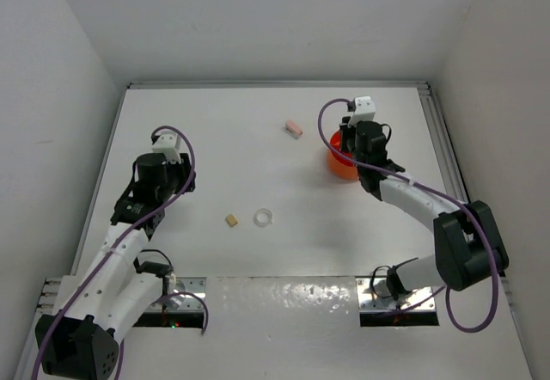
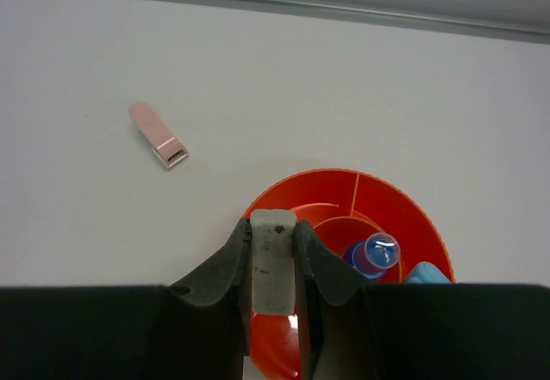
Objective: Sort the stationery into containers
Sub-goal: Place the stationery in the storage box.
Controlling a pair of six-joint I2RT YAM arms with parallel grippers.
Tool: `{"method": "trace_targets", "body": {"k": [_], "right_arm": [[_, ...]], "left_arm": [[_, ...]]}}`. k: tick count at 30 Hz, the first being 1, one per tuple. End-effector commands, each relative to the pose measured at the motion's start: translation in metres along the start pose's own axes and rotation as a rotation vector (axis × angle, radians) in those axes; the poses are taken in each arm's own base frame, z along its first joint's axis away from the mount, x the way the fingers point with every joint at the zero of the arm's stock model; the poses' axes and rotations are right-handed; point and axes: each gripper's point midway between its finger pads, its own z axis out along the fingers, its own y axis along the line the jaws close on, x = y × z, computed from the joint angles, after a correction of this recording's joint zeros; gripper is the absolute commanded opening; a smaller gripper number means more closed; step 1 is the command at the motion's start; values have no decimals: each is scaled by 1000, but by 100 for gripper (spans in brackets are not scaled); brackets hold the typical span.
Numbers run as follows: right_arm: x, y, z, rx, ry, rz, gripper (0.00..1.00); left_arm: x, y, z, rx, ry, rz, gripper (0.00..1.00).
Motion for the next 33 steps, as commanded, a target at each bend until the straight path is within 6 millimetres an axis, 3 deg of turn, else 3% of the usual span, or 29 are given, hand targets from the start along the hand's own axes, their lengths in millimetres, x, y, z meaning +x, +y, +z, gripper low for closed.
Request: {"method": "trace_targets", "body": {"k": [1, 17, 24, 28, 31, 33], "right_arm": [[-20, -5, 6, 1, -107, -10, 0], [27, 4, 13, -25, -64, -60, 0], [-1, 11, -2, -31, -155, -25, 0], [-30, 13, -11, -37, -222, -22, 0], [-38, 14, -16, -45, -239, -34, 0], [-31, 13, -18, -44, -225, -50, 0]], "left_arm": [[-16, 3, -1, -14, -59, -1, 40], [-17, 7, 0, -35, -60, 10, 40], [-17, 8, 1, -38, -62, 18, 40], [-18, 9, 1, -41, -62, 22, 40], [-18, 9, 1, -41, -64, 26, 40], [-18, 9, 1, -42, -64, 25, 40]]}}
